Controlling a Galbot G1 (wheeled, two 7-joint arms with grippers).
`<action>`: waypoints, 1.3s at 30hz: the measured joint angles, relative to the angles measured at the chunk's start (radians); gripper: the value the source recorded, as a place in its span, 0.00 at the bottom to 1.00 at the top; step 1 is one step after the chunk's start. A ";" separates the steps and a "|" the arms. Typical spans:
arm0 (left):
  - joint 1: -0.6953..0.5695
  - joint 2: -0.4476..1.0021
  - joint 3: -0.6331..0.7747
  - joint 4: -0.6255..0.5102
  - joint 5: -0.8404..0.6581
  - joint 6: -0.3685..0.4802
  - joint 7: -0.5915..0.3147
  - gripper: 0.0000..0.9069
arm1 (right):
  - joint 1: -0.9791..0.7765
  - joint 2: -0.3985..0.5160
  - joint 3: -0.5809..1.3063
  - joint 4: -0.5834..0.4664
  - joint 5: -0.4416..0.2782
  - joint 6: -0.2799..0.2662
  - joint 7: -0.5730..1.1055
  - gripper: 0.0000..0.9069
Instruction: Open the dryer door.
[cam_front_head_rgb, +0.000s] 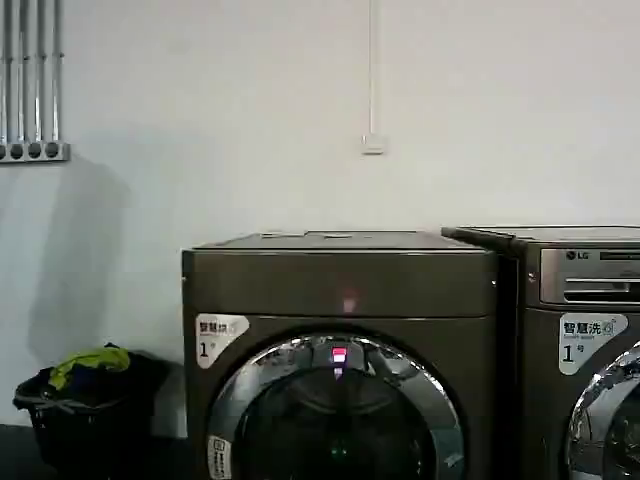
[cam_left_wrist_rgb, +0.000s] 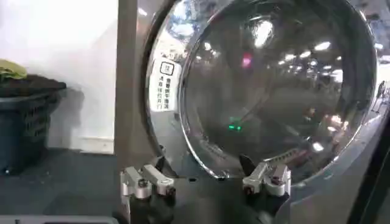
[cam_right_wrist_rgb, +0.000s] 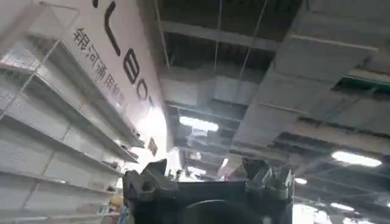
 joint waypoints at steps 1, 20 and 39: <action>0.001 0.000 0.000 -0.001 0.000 0.000 0.000 1.00 | 0.000 0.000 -0.007 0.005 0.006 0.008 -0.004 1.00; 0.054 0.016 -0.045 -0.059 -0.024 -0.001 -0.006 1.00 | 0.045 -0.031 -0.259 0.151 0.275 0.180 -0.126 1.00; 0.177 -0.008 -0.112 -0.176 0.001 -0.031 -0.015 1.00 | 0.154 -0.066 -0.666 0.326 0.371 0.286 -0.231 1.00</action>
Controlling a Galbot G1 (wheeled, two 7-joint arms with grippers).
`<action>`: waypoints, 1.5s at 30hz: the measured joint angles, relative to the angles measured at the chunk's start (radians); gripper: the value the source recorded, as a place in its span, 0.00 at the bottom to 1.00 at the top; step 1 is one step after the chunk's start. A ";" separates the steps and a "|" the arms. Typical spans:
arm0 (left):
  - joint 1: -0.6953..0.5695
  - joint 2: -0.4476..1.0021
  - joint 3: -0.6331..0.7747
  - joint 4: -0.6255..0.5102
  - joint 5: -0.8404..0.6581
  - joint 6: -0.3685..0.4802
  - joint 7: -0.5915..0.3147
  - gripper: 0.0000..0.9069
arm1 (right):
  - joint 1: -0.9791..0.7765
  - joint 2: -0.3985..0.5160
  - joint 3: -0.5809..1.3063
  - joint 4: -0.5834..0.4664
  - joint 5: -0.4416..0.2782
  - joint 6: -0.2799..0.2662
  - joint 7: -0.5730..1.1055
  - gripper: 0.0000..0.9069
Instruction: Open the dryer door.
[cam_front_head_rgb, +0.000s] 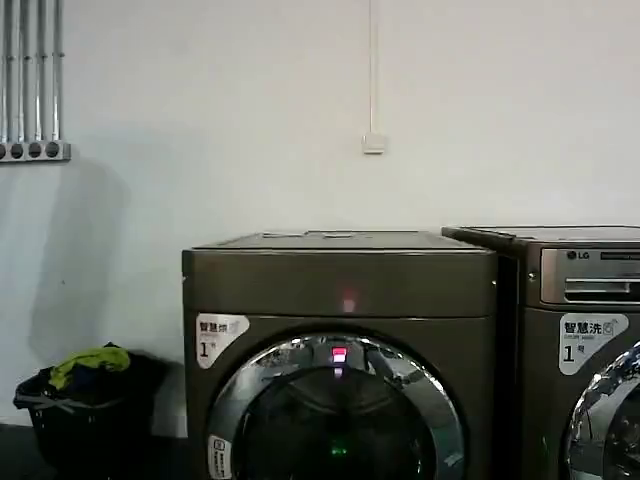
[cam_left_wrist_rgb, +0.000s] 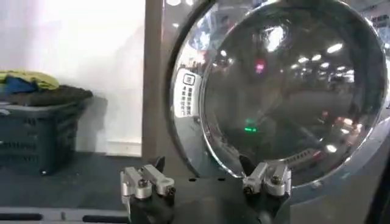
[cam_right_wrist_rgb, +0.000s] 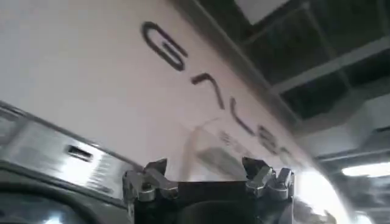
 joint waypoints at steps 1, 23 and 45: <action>0.006 -0.002 -0.003 -0.005 0.002 -0.002 0.000 1.00 | 0.006 -0.002 -0.027 0.008 0.001 0.009 -0.006 1.00; 0.153 0.001 -0.065 -0.133 0.016 -0.062 -0.029 1.00 | 0.094 -0.067 -0.542 0.132 0.031 0.034 -0.112 1.00; 0.256 -0.009 -0.098 -0.133 0.023 -0.145 -0.061 1.00 | 0.295 -0.195 -1.079 0.152 0.053 0.024 -0.144 1.00</action>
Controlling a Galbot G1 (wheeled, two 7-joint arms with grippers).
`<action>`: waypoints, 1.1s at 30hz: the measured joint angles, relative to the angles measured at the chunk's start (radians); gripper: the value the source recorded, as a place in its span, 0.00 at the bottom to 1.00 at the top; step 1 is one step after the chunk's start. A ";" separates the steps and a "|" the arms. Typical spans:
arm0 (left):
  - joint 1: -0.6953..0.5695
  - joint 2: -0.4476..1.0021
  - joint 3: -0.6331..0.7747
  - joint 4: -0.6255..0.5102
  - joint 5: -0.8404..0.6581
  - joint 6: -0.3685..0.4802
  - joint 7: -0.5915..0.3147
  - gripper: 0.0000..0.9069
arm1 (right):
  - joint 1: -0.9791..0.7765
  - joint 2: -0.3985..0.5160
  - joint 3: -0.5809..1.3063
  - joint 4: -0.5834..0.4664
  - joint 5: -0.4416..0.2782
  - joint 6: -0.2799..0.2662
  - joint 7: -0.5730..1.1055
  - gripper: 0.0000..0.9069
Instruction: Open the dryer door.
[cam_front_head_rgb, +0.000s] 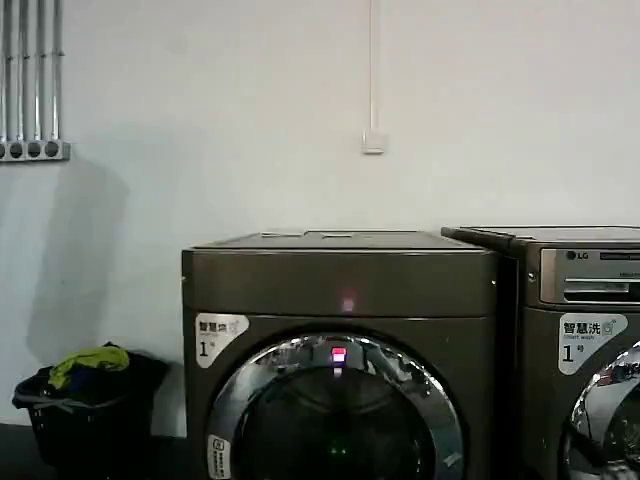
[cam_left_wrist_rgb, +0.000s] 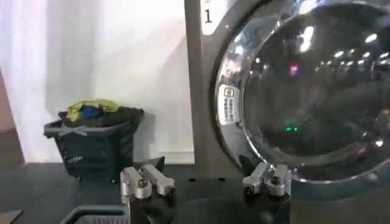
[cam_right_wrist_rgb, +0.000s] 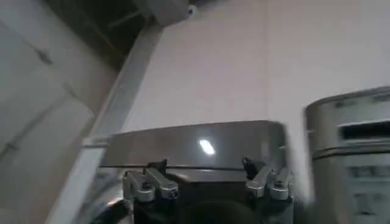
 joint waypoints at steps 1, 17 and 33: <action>0.003 -0.001 0.000 0.000 0.002 -0.001 0.000 1.00 | 0.014 -0.005 -0.026 -0.006 0.000 0.000 -0.001 1.00; 0.040 -0.025 -0.006 0.000 0.002 -0.022 -0.004 1.00 | 0.331 -0.043 -0.432 -0.164 0.024 -0.019 0.011 1.00; 0.073 -0.025 -0.009 0.000 0.008 -0.043 -0.022 1.00 | 0.665 0.004 -0.802 -0.360 0.084 -0.030 -0.009 1.00</action>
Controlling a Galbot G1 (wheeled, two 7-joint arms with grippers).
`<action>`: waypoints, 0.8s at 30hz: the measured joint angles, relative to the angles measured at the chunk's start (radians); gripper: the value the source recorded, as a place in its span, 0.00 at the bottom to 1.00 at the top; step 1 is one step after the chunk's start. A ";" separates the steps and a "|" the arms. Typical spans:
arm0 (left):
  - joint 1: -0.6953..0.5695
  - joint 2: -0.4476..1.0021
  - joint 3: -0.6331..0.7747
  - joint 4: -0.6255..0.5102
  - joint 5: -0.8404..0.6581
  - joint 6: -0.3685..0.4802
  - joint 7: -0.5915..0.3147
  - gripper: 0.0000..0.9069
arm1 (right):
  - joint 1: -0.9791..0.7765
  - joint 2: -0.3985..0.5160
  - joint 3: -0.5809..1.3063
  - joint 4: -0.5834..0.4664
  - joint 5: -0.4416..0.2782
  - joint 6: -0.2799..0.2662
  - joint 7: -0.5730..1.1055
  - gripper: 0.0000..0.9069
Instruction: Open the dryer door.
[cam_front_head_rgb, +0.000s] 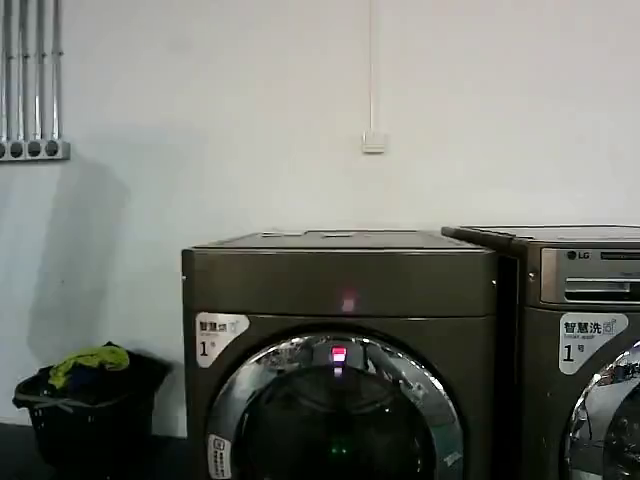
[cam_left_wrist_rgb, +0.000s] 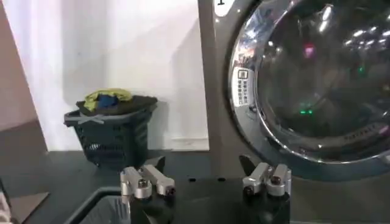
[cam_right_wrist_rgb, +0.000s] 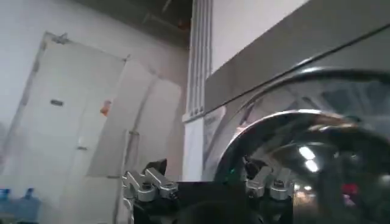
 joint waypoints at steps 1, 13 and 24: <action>0.001 0.000 -0.001 0.000 0.000 -0.001 0.000 1.00 | 0.020 0.006 -0.020 -0.015 0.008 -0.005 -0.005 1.00; 0.011 0.000 -0.003 0.000 0.000 -0.007 -0.004 1.00 | 0.216 0.091 -0.208 -0.193 0.093 -0.041 -0.094 1.00; 0.014 0.000 -0.004 0.000 0.002 -0.011 -0.006 1.00 | 0.322 0.219 -0.282 -0.377 0.100 -0.045 -0.129 1.00</action>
